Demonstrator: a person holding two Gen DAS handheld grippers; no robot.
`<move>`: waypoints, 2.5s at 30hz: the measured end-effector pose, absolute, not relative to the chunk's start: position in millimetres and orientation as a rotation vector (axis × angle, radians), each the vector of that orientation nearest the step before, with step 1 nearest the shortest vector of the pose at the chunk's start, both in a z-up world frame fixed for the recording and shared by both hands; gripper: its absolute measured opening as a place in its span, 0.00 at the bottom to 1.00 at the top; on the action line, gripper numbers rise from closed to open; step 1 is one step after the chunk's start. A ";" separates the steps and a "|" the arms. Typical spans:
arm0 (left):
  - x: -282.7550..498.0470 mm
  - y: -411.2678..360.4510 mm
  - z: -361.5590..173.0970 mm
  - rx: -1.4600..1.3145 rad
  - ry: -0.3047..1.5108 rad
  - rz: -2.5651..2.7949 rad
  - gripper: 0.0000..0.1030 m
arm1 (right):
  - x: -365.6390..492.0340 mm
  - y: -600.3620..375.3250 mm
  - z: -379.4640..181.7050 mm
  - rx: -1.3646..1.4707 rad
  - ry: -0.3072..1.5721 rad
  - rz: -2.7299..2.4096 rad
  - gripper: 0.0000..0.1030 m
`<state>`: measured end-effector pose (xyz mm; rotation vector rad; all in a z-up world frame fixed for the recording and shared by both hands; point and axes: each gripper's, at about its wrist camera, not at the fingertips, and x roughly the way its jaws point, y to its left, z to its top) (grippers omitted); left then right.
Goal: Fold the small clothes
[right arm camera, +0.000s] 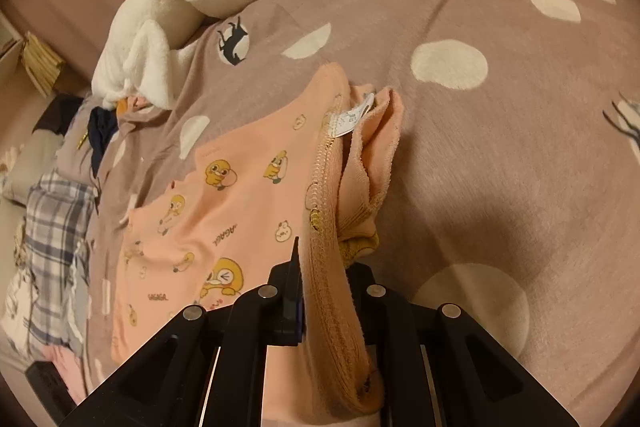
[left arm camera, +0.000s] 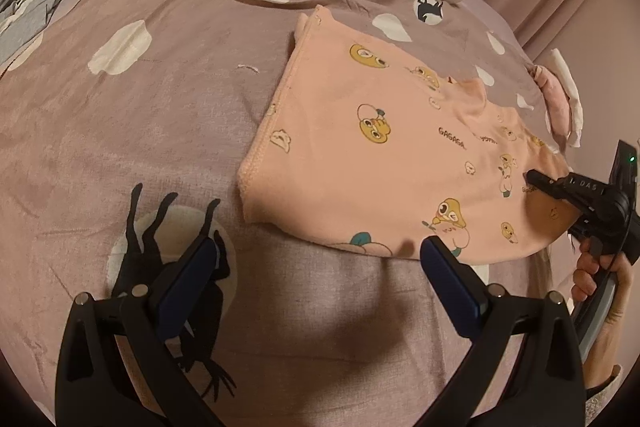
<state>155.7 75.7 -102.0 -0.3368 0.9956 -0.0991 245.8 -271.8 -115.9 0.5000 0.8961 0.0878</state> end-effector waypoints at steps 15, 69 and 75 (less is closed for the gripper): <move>159.0 101.3 -96.9 -0.422 0.998 -0.079 0.99 | 258.8 -187.5 -71.2 0.313 0.842 0.245 0.14; 141.9 137.1 -97.1 -0.473 1.023 -0.018 0.99 | 274.2 -64.0 -83.5 0.459 1.017 0.585 0.69; 146.0 134.0 -99.2 -0.442 1.030 -0.022 1.00 | 314.9 -66.4 -80.0 0.494 0.984 0.516 0.69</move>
